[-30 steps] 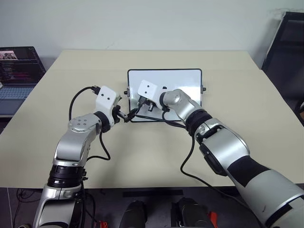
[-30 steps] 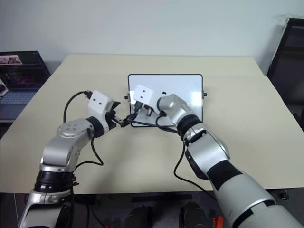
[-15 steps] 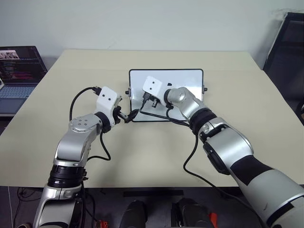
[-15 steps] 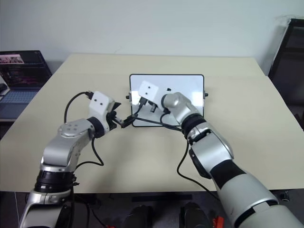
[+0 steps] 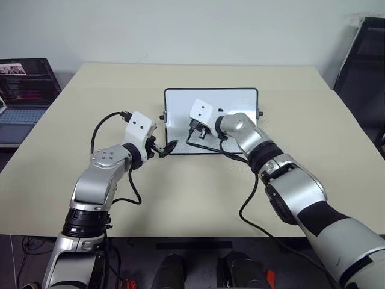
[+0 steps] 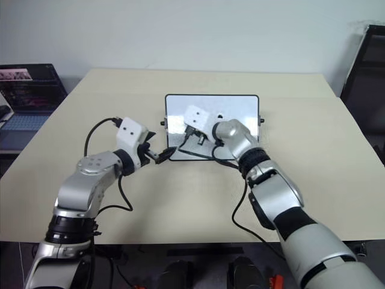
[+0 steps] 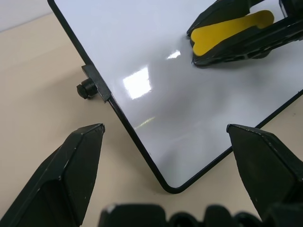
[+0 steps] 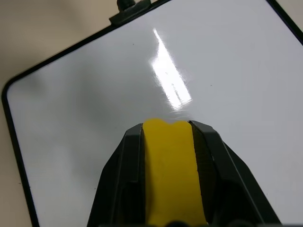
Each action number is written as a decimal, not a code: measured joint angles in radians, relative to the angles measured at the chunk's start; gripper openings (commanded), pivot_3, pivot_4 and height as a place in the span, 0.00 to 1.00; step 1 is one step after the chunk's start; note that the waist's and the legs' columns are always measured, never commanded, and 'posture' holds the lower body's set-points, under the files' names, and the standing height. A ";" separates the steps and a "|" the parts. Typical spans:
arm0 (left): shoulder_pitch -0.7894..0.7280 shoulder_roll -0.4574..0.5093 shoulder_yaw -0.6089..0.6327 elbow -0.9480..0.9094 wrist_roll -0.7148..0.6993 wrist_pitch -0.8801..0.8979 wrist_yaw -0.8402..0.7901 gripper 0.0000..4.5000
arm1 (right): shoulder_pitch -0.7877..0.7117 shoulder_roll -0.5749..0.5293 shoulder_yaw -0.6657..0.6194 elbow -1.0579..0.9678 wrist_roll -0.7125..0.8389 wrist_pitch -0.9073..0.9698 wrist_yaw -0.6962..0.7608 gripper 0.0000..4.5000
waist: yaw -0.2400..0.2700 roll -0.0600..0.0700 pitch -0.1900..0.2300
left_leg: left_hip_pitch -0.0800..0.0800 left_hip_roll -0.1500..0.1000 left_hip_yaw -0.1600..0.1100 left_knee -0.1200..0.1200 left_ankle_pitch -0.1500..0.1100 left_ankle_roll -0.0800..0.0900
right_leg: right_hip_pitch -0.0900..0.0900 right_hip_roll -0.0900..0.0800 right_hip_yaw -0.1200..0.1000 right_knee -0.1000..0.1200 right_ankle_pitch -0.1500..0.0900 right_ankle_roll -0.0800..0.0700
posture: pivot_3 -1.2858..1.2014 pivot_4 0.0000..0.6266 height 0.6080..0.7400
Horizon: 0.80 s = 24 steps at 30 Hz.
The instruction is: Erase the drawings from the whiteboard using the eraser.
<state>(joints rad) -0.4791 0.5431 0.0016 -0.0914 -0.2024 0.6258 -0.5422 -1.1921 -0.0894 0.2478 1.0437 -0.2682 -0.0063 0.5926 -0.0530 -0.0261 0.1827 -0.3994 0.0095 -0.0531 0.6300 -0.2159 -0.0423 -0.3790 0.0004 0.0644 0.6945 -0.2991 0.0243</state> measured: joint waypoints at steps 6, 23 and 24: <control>0.022 0.002 -0.009 -0.019 -0.011 -0.007 -0.043 1.00 | 0.299 -0.103 -0.089 -0.613 0.128 0.330 0.086 0.23 | 0.003 0.000 0.000 | -0.013 0.001 -0.001 -0.001 0.000 0.000 | -0.012 0.000 0.000 -0.003 0.000 0.000 | 0.52 0.24 1.00; 0.033 0.001 -0.071 -0.015 0.001 -0.066 -0.095 1.00 | 0.545 -0.145 -0.044 -1.192 0.177 0.560 -0.054 0.23 | 0.000 0.000 0.000 | -0.017 0.001 0.001 0.000 0.000 0.000 | -0.016 0.000 -0.002 -0.004 0.000 0.000 | 0.52 0.24 1.00; 0.034 0.005 -0.071 -0.011 0.007 -0.065 -0.089 1.00 | 0.530 -0.147 -0.028 -1.164 0.167 0.534 -0.057 0.23 | -0.003 0.000 0.000 | -0.017 0.001 0.002 0.000 0.000 0.000 | -0.016 0.000 -0.002 -0.003 0.000 0.000 | 0.52 0.24 1.00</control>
<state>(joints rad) -0.4456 0.5483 -0.0694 -0.1028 -0.1957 0.5608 -0.6310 -0.6624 -0.2361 0.2200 -0.1198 -0.1011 0.5273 0.5358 -0.0556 -0.0257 0.1830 -0.4164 0.0103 -0.0514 0.6296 -0.2161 -0.0425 -0.3954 0.0007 0.0628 0.6910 -0.2989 0.0246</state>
